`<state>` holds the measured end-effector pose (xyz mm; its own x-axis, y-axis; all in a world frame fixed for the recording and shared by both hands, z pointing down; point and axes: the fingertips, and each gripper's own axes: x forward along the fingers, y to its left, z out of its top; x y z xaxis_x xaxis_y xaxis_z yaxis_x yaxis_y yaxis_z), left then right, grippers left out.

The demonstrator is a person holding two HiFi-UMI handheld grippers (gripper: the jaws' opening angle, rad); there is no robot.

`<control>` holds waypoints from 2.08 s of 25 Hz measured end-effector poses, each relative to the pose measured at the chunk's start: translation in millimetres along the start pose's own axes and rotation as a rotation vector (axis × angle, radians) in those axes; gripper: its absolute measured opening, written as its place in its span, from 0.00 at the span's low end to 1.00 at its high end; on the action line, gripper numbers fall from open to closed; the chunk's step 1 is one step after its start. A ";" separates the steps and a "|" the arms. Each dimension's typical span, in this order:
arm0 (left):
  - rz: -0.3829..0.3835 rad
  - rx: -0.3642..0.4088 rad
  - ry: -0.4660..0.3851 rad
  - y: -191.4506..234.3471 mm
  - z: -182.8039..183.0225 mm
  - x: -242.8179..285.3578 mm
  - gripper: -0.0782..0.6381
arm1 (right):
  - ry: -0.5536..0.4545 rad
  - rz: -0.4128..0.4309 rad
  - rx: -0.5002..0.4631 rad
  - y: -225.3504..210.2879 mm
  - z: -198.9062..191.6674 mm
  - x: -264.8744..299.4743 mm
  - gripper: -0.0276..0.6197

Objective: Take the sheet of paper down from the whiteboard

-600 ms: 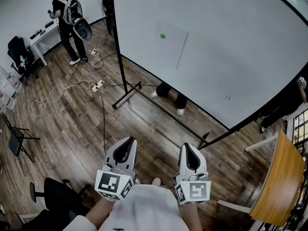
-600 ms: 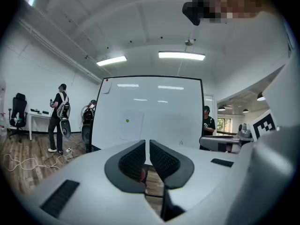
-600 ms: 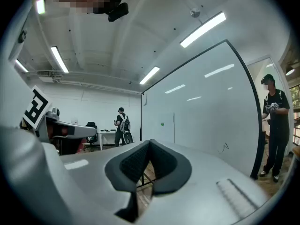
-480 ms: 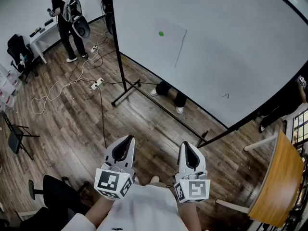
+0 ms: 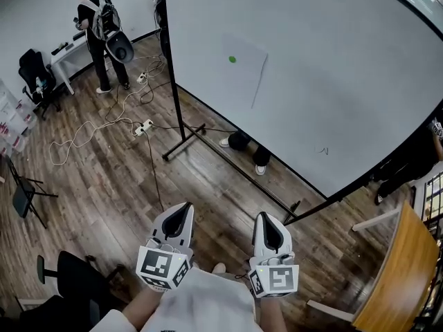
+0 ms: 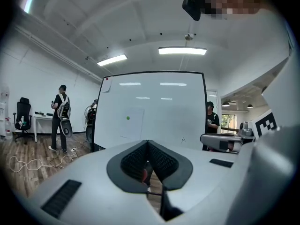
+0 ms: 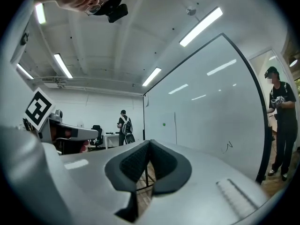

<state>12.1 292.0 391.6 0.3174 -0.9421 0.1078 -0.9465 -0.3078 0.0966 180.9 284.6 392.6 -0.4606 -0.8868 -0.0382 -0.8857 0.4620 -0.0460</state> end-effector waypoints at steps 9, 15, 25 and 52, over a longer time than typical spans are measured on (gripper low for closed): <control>0.030 0.013 0.011 0.1 -2.5 15.6 0.12 | 0.011 0.049 0.025 -7.3 -9.4 18.2 0.06; 0.027 -0.005 0.016 24.1 -3.2 49.0 0.12 | 0.010 0.057 0.018 -13.8 -10.0 59.7 0.06; -0.073 -0.018 0.057 88.8 11.9 160.2 0.12 | 0.025 -0.022 0.026 -33.1 -8.2 177.7 0.06; -0.265 -0.026 0.065 217.9 59.0 341.4 0.12 | 0.046 -0.196 -0.006 -58.9 -2.5 392.2 0.06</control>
<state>-89.2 -104.6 391.0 0.5576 -0.8184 0.1388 -0.8284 -0.5382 0.1552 52.3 -90.5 382.8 -0.2813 -0.9595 0.0162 -0.9590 0.2805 -0.0418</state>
